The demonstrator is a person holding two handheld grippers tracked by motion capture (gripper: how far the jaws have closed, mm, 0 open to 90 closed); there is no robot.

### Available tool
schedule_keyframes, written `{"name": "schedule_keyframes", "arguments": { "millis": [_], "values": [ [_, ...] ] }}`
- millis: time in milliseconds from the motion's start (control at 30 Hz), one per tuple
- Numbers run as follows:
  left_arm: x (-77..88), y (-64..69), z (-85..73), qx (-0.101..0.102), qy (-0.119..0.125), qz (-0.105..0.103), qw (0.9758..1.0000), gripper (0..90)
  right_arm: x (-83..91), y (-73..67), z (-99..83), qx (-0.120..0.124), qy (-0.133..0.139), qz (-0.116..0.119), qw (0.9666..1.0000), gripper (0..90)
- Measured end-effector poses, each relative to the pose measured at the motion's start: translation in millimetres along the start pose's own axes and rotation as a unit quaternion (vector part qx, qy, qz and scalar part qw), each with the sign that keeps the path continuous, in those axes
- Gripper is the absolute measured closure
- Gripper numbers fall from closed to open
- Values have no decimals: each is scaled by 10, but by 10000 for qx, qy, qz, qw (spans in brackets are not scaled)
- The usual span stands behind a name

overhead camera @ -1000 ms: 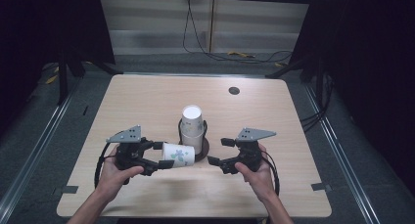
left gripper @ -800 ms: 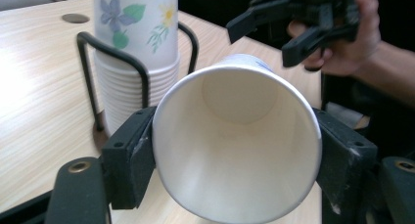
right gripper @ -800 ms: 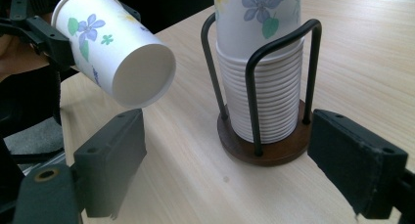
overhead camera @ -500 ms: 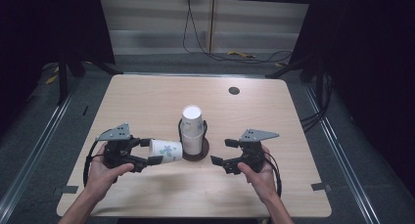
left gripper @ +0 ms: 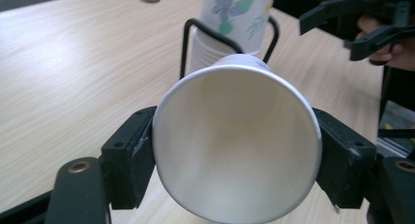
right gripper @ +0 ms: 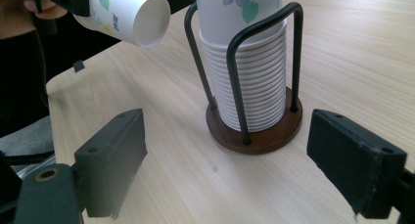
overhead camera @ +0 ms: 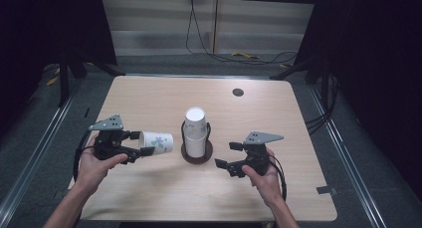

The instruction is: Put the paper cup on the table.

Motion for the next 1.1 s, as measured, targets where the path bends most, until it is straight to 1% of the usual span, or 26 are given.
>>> {"name": "schedule_keyframes", "arguments": {
  "millis": [67,167,200,233,333,533,567,600,633,667,733,800,867,933,1000,1033,1100],
  "values": [
    [7,-15,19,13,-60,-17,10000,264,-4,5,-2,-7,2,-26,10000,144],
    [7,-59,42,54,-116,66,9999,263,-18,22,-2,-5,-18,-35,10000,144],
    [8,-74,50,54,-134,81,9999,262,-20,26,-1,-42,-9,-24,10000,144],
    [10,-84,58,84,-146,111,9998,262,-18,28,0,-47,2,-19,10000,144],
    [27,-97,88,33,-161,277,9995,248,-17,30,-3,-47,18,-13,10000,144],
    [60,-144,152,57,-282,341,9990,249,-40,62,-23,-75,5,-5,10000,142],
    [55,-151,153,112,-310,337,9989,249,-47,68,-34,-86,2,-7,10000,142],
    [58,-162,160,79,-368,369,9986,250,-51,73,-44,-99,-13,10,9999,142],
    [50,-166,166,96,-419,382,9983,250,-49,78,-55,-95,-34,3,9999,142],
    [52,-178,178,40,-503,414,9979,249,-46,81,-63,-96,-38,-6,9999,142],
    [62,-201,194,103,-557,410,9975,249,-33,87,-75,-90,-32,-10,10000,142],
    [68,-220,209,107,-664,460,9967,249,-17,91,-80,-101,-28,-26,9999,142],
    [74,-239,220,178,-740,518,9957,249,-3,88,-83,-102,-12,-36,9999,144],
    [80,-267,229,150,-749,596,9953,250,3,81,-87,-102,-12,-45,9999,148],
    [88,-321,224,236,-765,646,9947,251,0,73,-100,-83,-24,-35,10000,149],
    [84,-345,218,294,-737,641,9948,251,-6,69,-111,-62,-48,-40,10000,149],
    [89,-387,214,310,-819,671,9939,252,-24,63,-127,-79,-83,-27,9999,149]
  ]
}}
Point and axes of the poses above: each handheld gripper's, and its own axes: x roughly backward along the jaws, z roughly out of its top, y roughly to its right, the point moved 2 cm from there along -x, roughly forward along the jaws, and after that the axes turned 15 degrees about -z, right-handed, at the moved point
